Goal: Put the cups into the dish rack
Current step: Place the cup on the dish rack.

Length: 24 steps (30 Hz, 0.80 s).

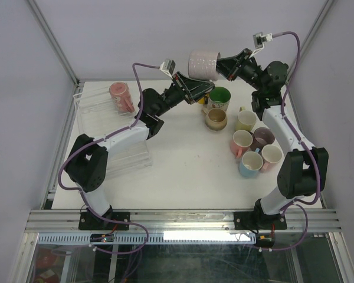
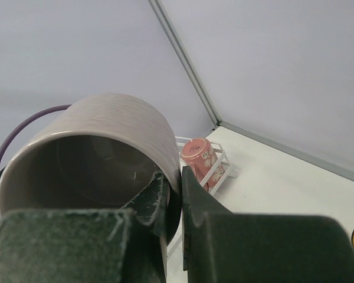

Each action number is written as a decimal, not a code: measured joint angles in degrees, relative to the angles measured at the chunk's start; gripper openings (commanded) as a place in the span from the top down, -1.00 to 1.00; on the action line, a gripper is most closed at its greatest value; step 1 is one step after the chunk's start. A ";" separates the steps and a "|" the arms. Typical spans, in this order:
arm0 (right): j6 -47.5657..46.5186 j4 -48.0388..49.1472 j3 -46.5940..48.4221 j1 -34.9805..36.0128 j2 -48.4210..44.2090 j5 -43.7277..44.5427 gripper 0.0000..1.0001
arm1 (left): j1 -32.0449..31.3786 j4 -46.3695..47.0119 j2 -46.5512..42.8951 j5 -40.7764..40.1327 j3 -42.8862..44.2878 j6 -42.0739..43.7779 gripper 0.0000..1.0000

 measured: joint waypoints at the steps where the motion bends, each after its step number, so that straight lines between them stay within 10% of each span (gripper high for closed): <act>1: 0.00 0.13 -0.13 -0.02 -0.09 -0.02 1.00 | -0.02 0.24 0.09 0.02 0.00 -0.15 1.00; 6: 0.00 1.11 -0.17 -0.02 -0.11 -0.15 0.94 | -0.04 1.27 0.20 0.02 -0.07 -0.13 1.00; 17: -0.26 2.58 -0.28 1.20 -0.13 -4.42 -0.37 | 0.68 3.74 -1.42 -0.39 -4.50 1.57 1.00; 24: -0.48 3.76 -0.31 1.92 -0.50 -8.92 -0.68 | 2.58 3.17 -5.66 -0.24 -10.08 2.82 1.00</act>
